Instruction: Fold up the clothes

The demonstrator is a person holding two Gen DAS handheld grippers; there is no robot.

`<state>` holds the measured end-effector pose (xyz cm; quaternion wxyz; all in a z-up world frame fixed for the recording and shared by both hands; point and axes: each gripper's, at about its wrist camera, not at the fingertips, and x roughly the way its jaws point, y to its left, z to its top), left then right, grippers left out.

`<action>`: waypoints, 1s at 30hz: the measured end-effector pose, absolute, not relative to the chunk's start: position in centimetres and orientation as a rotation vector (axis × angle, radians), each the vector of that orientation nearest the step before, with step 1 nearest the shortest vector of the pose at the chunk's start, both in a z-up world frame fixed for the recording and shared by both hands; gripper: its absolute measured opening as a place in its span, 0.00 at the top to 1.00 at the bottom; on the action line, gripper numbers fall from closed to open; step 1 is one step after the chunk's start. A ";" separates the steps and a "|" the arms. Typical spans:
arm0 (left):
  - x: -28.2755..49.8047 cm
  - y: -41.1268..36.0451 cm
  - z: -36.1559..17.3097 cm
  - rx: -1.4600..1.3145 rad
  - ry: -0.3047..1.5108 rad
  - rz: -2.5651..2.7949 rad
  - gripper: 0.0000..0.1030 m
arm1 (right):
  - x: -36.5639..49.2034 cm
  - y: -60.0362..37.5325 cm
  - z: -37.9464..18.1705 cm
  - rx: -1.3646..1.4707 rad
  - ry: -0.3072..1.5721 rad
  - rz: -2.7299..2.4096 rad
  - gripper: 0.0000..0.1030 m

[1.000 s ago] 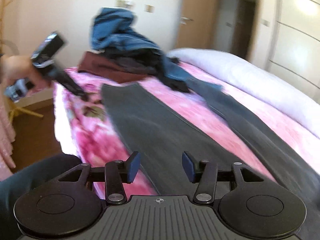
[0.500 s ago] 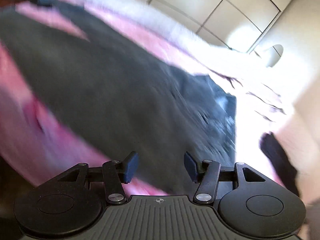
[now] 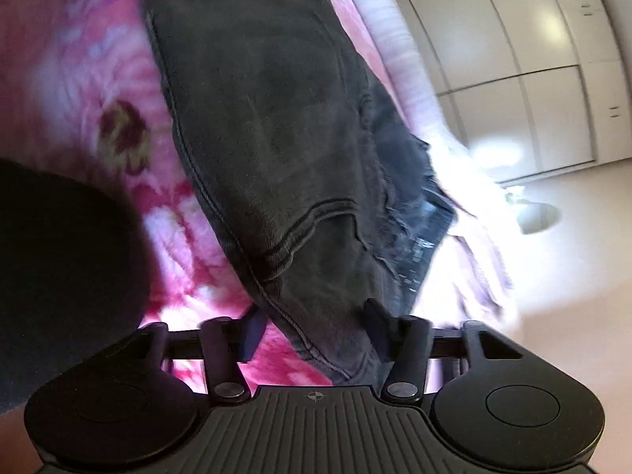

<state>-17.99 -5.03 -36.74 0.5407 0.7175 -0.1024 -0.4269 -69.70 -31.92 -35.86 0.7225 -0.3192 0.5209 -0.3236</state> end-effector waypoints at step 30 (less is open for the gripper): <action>-12.6 -8.9 -31.3 1.505 -0.294 -0.899 0.58 | -67.6 -30.6 -29.7 -0.700 0.946 -1.037 0.61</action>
